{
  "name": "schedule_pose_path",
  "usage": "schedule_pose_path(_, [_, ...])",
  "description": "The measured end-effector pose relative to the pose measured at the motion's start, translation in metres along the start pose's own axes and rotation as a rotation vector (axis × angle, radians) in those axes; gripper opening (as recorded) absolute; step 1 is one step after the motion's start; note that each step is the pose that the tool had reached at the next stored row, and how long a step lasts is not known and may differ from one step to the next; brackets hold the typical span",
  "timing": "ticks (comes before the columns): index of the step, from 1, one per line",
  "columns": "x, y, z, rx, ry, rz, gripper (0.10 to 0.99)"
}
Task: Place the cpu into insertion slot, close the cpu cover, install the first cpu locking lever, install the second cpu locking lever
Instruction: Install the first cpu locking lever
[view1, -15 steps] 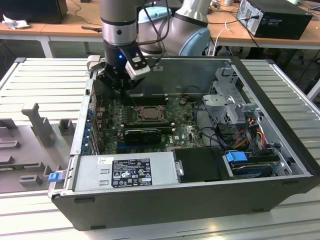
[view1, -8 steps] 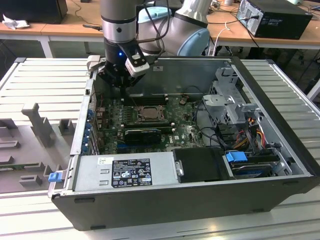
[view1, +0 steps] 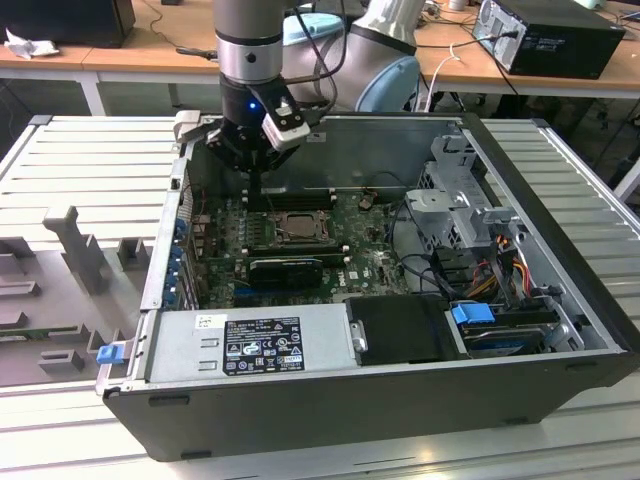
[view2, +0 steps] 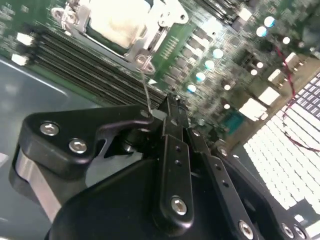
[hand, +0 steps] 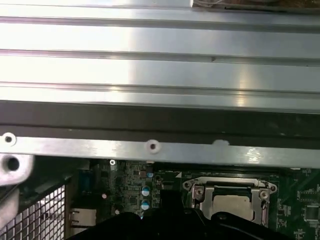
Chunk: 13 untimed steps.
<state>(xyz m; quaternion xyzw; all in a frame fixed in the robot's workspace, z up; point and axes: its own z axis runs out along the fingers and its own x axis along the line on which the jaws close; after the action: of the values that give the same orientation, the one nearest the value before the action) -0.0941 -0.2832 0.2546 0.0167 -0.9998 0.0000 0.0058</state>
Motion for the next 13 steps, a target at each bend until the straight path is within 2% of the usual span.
schedule_pose_path(6, [-0.0273, -0.0009, 0.0025, 0.0, -0.0001, 0.0, 0.106])
schedule_pose_path(9, [-0.0462, -0.0015, 0.0055, 0.0, 0.0, 0.0, 0.106])
schedule_pose_path(10, [-0.0528, -0.0018, 0.0059, -0.007, -0.0001, 0.0, 0.106])
schedule_pose_path(12, [-0.0584, -0.0019, 0.0069, -0.02, -0.0008, -0.002, 0.106])
schedule_pose_path(13, [-0.0594, -0.002, 0.0099, -0.02, -0.0007, -0.002, 0.106])
